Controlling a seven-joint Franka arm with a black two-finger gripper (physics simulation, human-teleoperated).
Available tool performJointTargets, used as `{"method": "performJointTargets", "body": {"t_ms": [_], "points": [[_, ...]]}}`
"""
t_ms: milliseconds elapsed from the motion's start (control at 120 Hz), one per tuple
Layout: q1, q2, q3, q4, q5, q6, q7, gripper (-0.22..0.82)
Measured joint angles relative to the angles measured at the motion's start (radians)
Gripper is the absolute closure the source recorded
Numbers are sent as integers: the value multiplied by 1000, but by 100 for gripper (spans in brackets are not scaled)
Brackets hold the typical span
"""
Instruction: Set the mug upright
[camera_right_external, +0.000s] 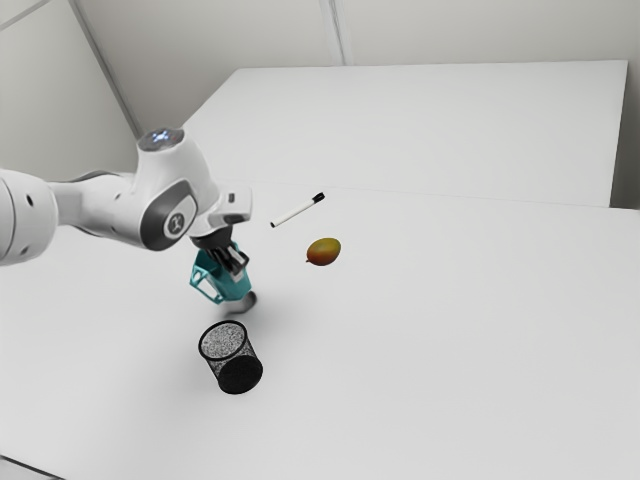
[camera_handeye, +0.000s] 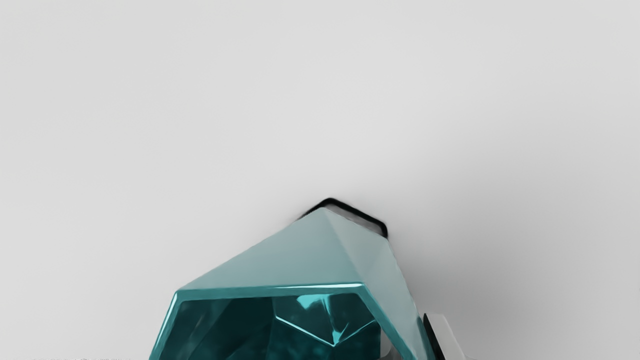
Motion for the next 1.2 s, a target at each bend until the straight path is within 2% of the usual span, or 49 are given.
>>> {"method": "performJointTargets", "body": {"t_ms": [783,1008,1200], "points": [[-41,24,9,-33,5,9,-144,78],[-25,22,7,-33,-7,8,-146,58],[-15,8,7,-33,-10,8,-146,49]]}}
